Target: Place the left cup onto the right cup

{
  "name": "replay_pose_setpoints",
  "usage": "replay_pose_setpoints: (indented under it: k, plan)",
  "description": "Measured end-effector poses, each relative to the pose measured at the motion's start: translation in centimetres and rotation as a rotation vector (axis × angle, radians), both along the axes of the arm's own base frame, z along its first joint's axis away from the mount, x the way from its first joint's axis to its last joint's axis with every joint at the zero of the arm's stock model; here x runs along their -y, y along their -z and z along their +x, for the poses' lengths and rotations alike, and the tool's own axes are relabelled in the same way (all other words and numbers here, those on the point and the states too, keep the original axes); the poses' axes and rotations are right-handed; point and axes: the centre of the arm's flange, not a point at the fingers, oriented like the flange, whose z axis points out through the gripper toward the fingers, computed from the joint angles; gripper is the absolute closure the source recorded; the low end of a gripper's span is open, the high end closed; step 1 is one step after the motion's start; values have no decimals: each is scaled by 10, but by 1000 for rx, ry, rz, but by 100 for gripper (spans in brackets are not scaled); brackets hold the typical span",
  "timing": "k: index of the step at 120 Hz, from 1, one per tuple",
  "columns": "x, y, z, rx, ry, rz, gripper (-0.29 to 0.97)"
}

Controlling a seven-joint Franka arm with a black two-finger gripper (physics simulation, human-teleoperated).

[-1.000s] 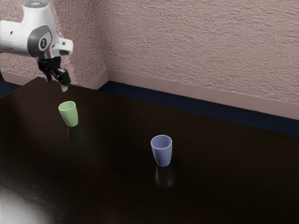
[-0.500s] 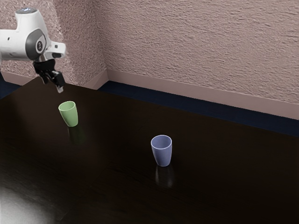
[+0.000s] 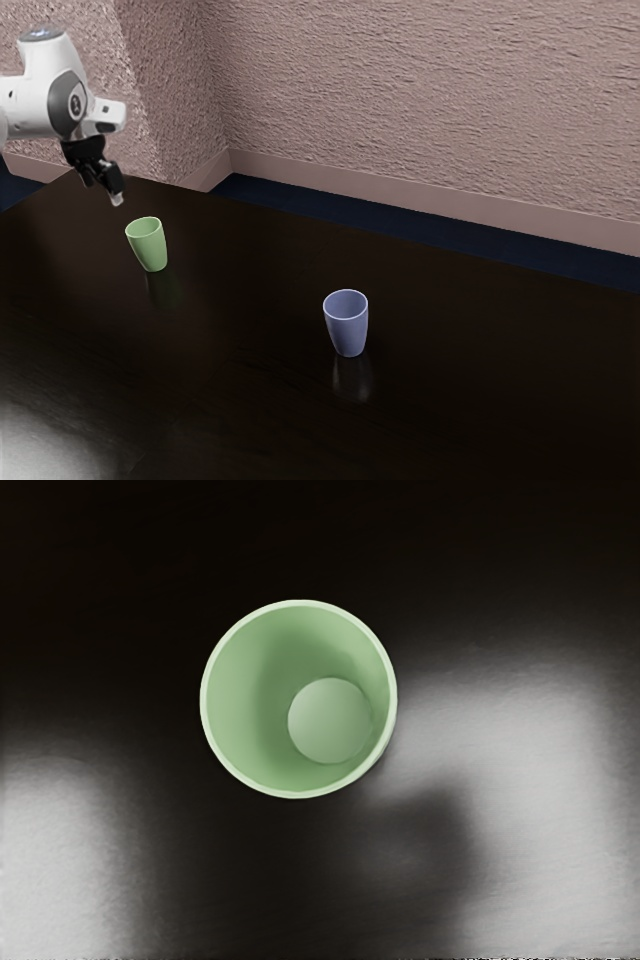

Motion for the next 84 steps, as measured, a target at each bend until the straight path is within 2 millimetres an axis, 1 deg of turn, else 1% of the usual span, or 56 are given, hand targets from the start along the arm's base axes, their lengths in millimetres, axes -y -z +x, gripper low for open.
replay_pose_setpoints:
  k: [36,64,84]
  plan:
    - [-6,15,1,-16,40,-10,0]
    - [-7,17,10,-10,72,1,0]
    - [-3,20,16,-9,95,-1,0]
